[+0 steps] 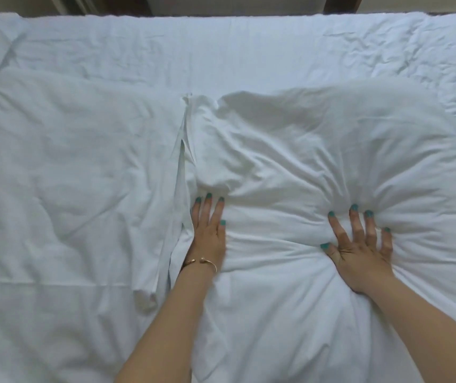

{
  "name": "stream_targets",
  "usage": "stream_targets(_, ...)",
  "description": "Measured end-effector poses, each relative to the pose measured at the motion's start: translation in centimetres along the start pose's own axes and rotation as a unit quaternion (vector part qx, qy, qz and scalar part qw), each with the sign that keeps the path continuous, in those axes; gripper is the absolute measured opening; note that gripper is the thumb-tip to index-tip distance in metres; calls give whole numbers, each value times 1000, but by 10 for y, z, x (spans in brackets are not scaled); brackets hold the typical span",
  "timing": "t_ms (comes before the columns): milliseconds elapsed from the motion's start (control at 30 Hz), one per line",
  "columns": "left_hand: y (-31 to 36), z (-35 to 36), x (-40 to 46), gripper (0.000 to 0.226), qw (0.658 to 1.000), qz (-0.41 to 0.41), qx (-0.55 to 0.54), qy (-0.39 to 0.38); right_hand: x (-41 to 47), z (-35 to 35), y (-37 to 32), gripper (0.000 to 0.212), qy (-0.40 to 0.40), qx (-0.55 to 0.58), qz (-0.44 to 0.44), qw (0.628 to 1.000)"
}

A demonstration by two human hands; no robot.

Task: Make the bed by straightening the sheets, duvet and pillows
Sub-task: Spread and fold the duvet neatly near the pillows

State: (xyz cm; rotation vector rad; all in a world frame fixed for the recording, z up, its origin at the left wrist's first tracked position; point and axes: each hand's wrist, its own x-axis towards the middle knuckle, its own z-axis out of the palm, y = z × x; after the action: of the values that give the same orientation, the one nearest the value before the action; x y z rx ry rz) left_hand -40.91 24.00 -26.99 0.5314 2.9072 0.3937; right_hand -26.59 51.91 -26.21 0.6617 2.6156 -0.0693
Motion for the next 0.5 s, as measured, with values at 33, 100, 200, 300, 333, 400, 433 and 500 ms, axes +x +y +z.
stream_targets(33,11,-6,-10,52,999,-25,9,-22,-2,-2,-1,67,-3,2,3,1000)
stream_targets(100,32,-15,-54,58,996,-57,16,-69,-7,-7,-2,63,-21,-2,6,1000)
stream_targets(200,48,-28,-150,70,990,-3,34,-138,-21,-21,-8,62,-25,14,14,999)
stream_targets(300,27,-29,-216,58,990,-59,69,-103,-50,-36,-16,58,25,25,16,999)
stream_targets(333,17,-33,-228,54,989,-97,62,-88,-64,-39,-18,56,37,33,11,999)
stream_targets(400,-3,-46,-241,69,984,-147,59,-86,-99,-37,-21,53,47,42,-10,998)
stream_targets(433,-15,-52,-243,80,982,-149,78,-88,-117,-32,-21,53,44,33,-22,998)
stream_targets(500,-44,-56,-243,83,982,-127,119,-74,-146,-24,-17,63,19,9,-45,999)
